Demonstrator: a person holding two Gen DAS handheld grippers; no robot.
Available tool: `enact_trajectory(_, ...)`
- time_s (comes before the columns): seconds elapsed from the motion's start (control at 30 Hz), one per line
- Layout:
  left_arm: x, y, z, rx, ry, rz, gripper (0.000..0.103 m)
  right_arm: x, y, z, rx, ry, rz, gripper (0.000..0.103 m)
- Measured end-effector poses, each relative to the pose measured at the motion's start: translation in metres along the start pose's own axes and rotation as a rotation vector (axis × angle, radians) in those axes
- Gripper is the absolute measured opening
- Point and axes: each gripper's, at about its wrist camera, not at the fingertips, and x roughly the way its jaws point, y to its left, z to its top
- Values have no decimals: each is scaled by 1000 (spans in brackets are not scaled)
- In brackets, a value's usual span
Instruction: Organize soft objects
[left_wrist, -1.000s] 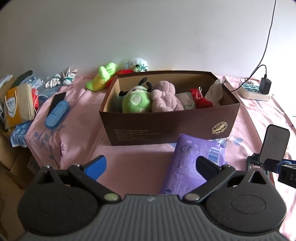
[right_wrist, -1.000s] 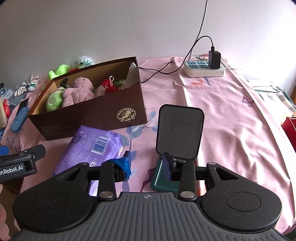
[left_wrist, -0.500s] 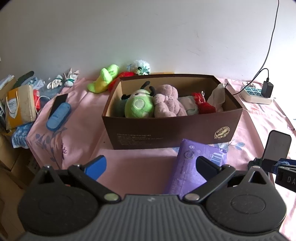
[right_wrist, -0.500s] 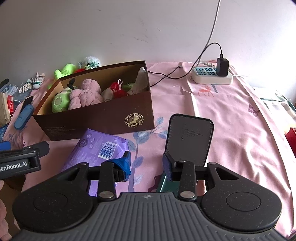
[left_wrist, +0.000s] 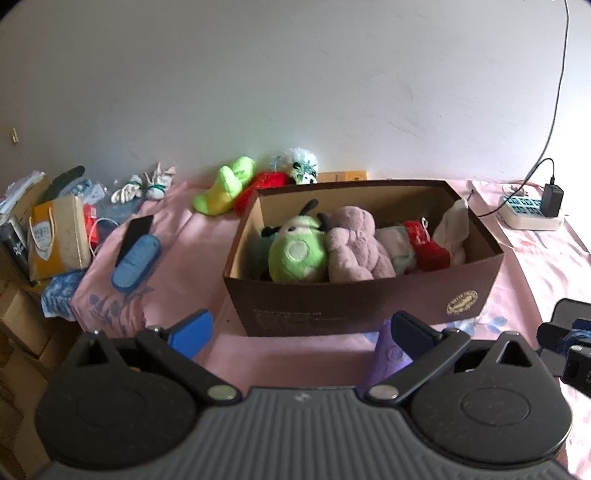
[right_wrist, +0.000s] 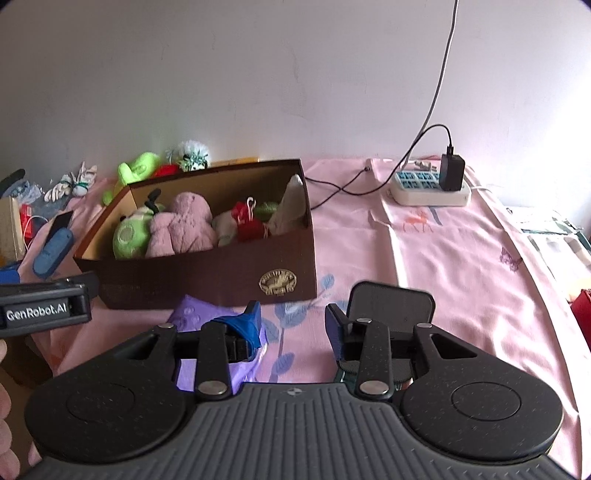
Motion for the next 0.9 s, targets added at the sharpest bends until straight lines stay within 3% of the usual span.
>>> enact_trajectory(0.4, 18, 2, -5, -13, 30, 50, 103, 7, 7, 0, -18, -9, 12, 22)
enact_trajectory(0.9, 15, 5, -15, -13, 65, 34, 103, 4, 9, -10, -18, 9, 21, 22)
